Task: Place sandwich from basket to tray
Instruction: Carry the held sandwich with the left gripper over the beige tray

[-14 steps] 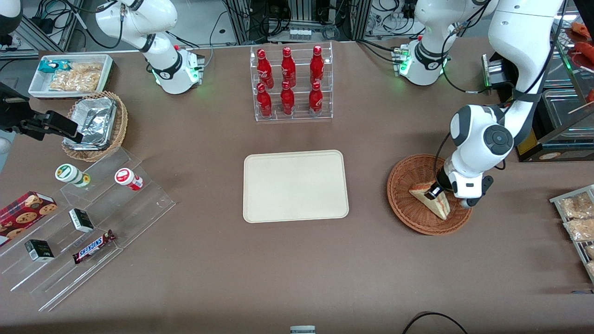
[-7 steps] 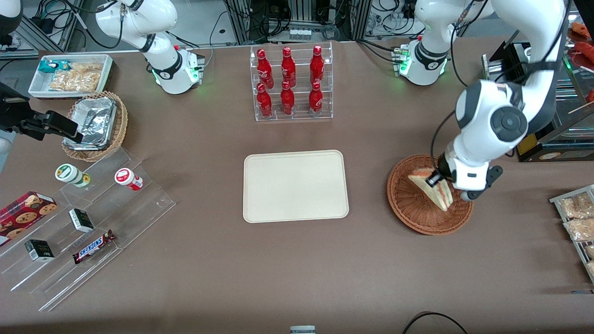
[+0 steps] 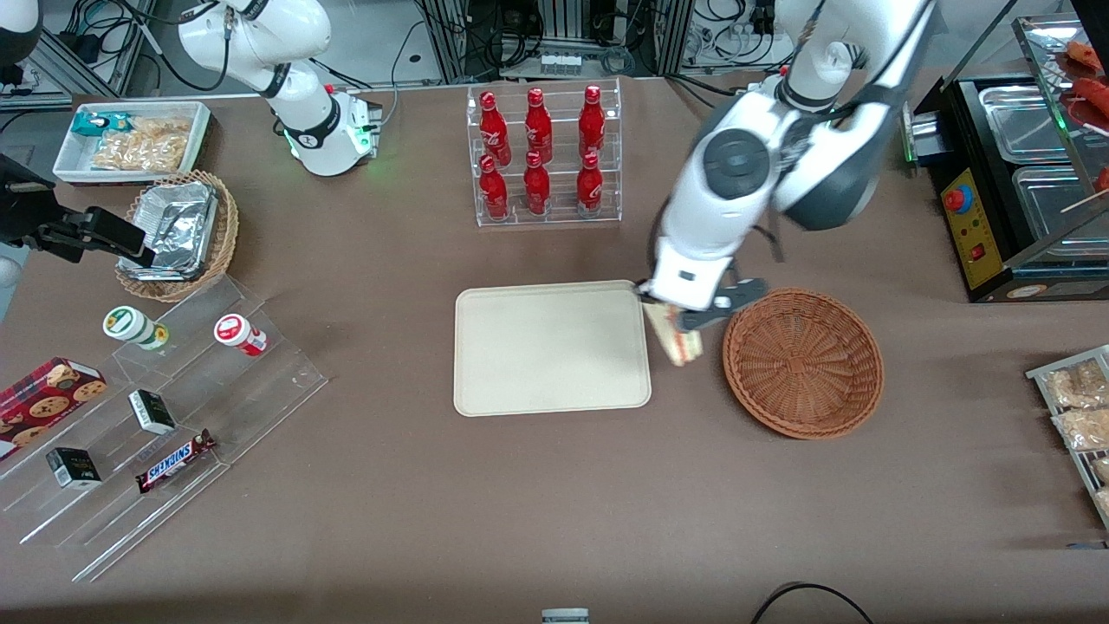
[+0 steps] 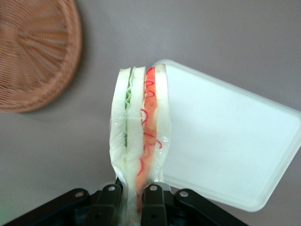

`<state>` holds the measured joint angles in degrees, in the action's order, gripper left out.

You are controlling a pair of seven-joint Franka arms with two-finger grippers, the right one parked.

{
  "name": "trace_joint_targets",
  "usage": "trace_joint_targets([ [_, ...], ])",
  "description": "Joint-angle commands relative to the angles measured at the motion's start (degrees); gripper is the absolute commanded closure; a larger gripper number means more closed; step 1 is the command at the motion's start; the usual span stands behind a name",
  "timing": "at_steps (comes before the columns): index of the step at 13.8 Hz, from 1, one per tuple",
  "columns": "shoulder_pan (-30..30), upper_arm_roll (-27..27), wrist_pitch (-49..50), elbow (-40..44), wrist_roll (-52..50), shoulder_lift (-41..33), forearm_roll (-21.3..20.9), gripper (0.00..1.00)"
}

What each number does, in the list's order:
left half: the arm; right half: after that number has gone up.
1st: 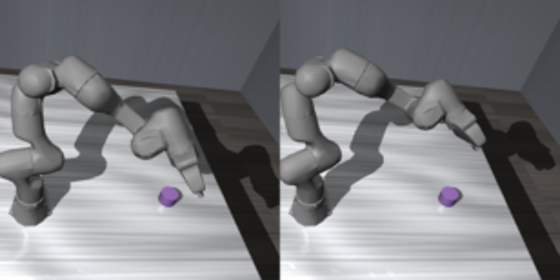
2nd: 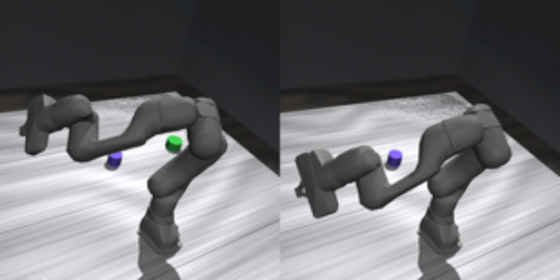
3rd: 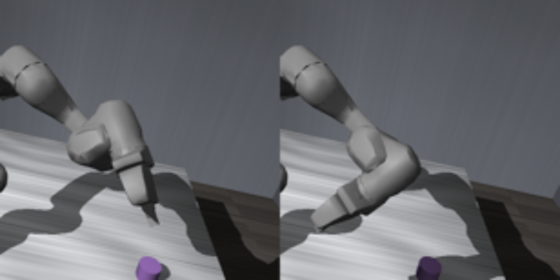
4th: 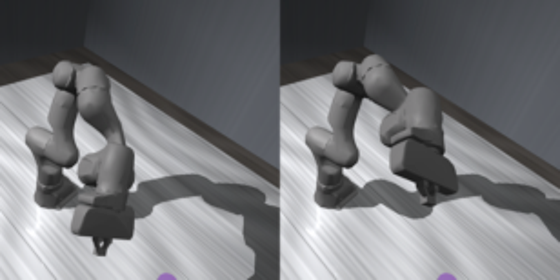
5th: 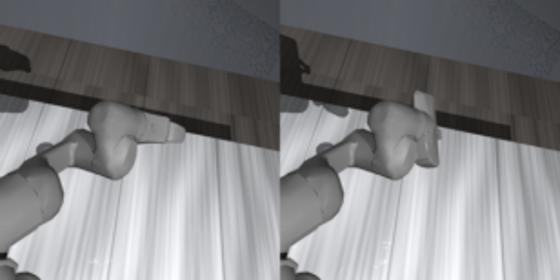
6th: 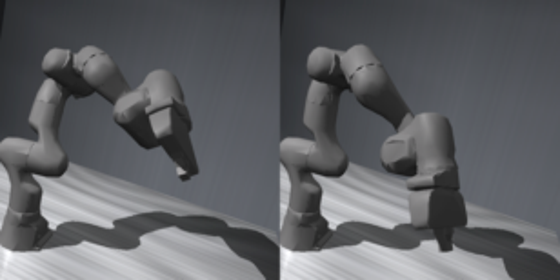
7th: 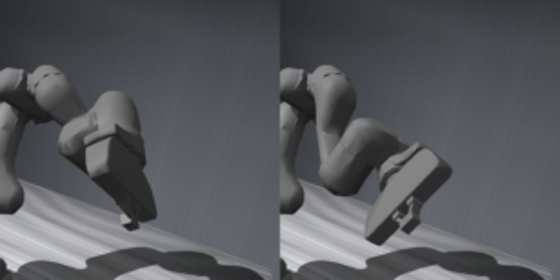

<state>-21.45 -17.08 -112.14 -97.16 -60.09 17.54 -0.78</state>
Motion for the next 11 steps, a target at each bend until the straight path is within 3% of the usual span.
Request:
trace_joint_targets([
  [1,-4.37,0.73,0.7,8.81,-0.47,8.54,-1.24,0.91],
  [4,-8.59,0.65,0.35,14.36,-0.3,15.75,-6.68,0.91],
  [8,-10.27,0.04,-8.52,14.11,0.32,20.76,-8.18,0.9],
  [11,-12.65,0.03,-12.11,14.11,0.23,23.67,-12.84,0.9],
])
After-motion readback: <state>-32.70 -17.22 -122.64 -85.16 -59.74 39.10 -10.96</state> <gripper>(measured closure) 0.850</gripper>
